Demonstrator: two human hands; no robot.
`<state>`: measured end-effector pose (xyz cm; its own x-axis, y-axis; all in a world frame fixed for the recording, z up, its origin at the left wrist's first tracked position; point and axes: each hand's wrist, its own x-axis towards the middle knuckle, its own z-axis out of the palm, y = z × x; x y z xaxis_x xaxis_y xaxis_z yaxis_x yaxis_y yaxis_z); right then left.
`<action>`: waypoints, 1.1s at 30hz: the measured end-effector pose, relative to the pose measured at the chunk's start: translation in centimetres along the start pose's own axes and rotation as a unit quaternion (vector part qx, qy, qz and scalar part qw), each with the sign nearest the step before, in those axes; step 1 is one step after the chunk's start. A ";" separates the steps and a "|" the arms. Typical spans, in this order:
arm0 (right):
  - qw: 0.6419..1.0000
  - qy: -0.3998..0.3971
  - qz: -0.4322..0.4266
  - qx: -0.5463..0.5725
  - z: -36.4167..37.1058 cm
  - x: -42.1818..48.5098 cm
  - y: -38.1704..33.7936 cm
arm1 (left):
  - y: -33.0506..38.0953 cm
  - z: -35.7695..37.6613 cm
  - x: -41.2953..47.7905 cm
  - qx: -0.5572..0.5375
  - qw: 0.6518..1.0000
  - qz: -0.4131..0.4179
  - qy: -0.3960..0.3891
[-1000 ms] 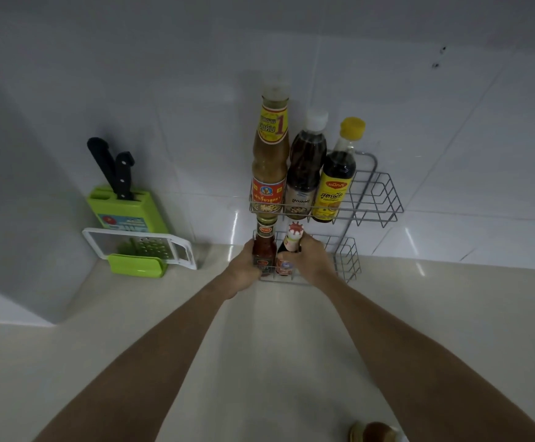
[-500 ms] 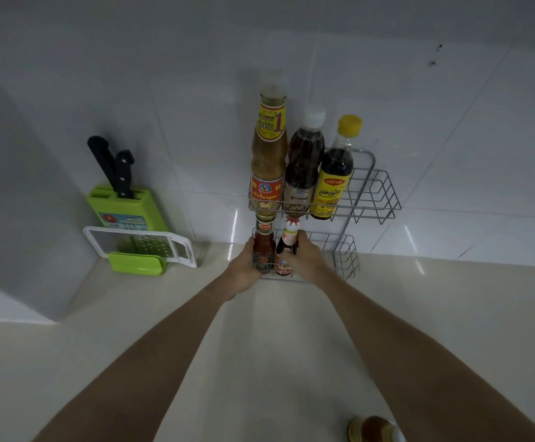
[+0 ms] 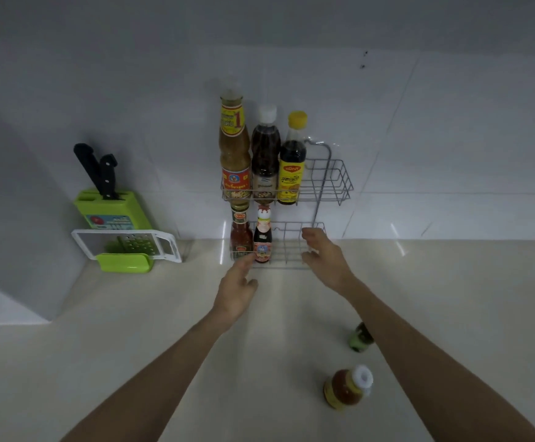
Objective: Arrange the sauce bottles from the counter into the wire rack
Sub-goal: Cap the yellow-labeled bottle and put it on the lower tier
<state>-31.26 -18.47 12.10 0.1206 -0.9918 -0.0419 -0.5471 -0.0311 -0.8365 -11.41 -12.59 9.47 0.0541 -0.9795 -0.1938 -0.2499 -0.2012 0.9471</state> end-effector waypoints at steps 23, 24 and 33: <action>0.939 -0.127 -0.066 -0.312 -0.8 -19.5 20.1 | -4.3 14.1 -12.2 0.128 0.952 0.040 -0.274; 0.939 -0.119 -0.061 -0.317 -0.7 -19.7 20.2 | -4.3 14.1 -12.3 0.128 0.953 0.043 -0.270; 0.971 0.184 -0.009 0.150 -3.1 -17.7 7.7 | -3.3 13.5 -12.7 0.067 0.990 0.047 -0.118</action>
<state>-40.16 -1.57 8.11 -0.2060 -0.9703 0.1265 -0.2752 -0.0666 -0.9591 -24.30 0.50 5.42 -0.1997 -0.9640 -0.1754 -0.3691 -0.0918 0.9249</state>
